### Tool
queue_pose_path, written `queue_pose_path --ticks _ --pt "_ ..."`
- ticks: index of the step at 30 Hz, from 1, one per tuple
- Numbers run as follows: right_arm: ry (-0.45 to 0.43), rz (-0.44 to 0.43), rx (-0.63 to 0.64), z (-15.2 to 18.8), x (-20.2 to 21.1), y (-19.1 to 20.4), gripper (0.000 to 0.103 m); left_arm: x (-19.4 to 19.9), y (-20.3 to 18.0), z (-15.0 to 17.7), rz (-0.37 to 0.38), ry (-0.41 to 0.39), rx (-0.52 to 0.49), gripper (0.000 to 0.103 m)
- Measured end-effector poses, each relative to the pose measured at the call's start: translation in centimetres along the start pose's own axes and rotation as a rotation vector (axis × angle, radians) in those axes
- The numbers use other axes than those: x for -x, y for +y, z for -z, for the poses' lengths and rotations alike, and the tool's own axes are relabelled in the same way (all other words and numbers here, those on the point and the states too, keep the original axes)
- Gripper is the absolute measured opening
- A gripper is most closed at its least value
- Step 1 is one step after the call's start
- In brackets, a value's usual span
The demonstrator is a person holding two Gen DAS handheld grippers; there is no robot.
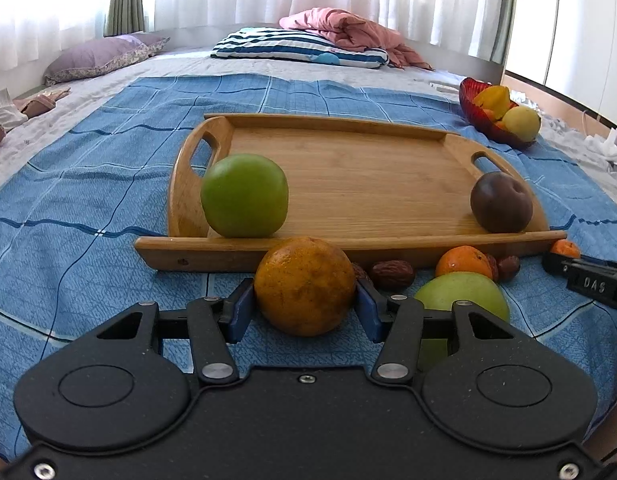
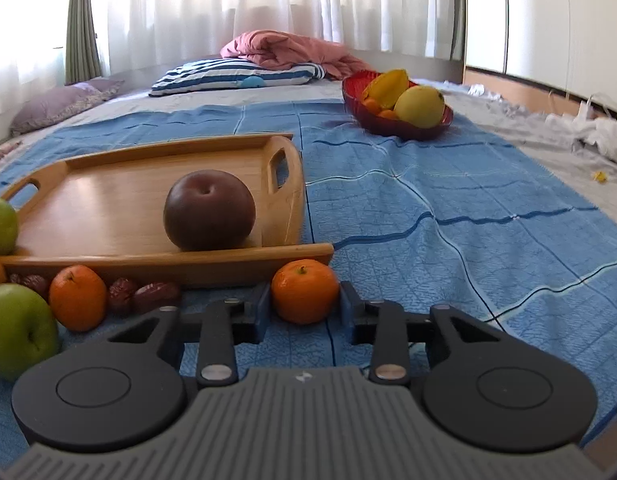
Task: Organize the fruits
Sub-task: 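Lift and carry the orange and mandarin over the wooden tray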
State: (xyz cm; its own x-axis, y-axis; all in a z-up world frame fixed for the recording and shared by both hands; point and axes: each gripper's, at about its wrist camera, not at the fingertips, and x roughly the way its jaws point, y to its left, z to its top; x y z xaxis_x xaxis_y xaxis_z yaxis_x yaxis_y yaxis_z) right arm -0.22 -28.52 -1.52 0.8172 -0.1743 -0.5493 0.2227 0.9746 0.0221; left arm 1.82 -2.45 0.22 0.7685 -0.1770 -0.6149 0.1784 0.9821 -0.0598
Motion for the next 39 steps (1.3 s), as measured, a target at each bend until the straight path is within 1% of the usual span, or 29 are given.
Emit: queue_pose_path --ticks 5,11,14,17,20,25,28,30,34,36,39 --pt "0.007 -0.019 -0.002 -0.5 0.4 -0.3 0.039 0.3 -0.3 -0.3 -0.003 -0.005 -0.013 0.05" --pt "-0.009 -0.038 0.012 -1.4 1.1 0.2 0.039 1.3 -0.5 -1.1 0.013 -0.027 -0.019 0.05" --pt "-0.019 -0.044 0.018 -2.2 1.2 0.5 0.039 1.7 -0.5 -2.2 0.036 -0.035 -0.012 0.05" --pt "-0.035 -0.048 0.025 -3.4 1.4 0.6 0.039 2.2 -0.7 -3.7 0.035 -0.06 -0.03 0.05" --pt "-0.041 -0.082 0.007 -5.0 1.3 0.4 0.038 2.5 -0.7 -5.5 0.036 -0.079 -0.042 0.05" --pt "0.003 -0.143 -0.003 -8.4 0.1 0.4 0.038 1.9 -0.2 -8.8 0.041 -0.068 -0.025 0.05" --pt "0.024 -0.17 0.017 -10.7 -0.7 0.9 0.038 1.0 0.3 -10.6 0.042 -0.051 -0.008 0.05" --pt "0.052 -0.183 0.031 -12.0 -1.6 1.4 0.038 0.3 0.6 -11.7 0.04 -0.034 -0.002 0.05" --pt "0.144 -0.228 0.033 -13.7 -4.2 2.3 0.039 -1.7 1.2 -13.4 0.047 0.018 0.027 0.05" --pt "0.184 -0.218 0.038 -14.1 -5.4 2.8 0.038 -2.8 1.5 -14.0 0.044 0.047 0.042 0.05" --pt "0.234 -0.196 0.05 -14.3 -7.2 3.6 0.038 -4.5 1.7 -14.7 0.022 0.082 0.038 0.05"
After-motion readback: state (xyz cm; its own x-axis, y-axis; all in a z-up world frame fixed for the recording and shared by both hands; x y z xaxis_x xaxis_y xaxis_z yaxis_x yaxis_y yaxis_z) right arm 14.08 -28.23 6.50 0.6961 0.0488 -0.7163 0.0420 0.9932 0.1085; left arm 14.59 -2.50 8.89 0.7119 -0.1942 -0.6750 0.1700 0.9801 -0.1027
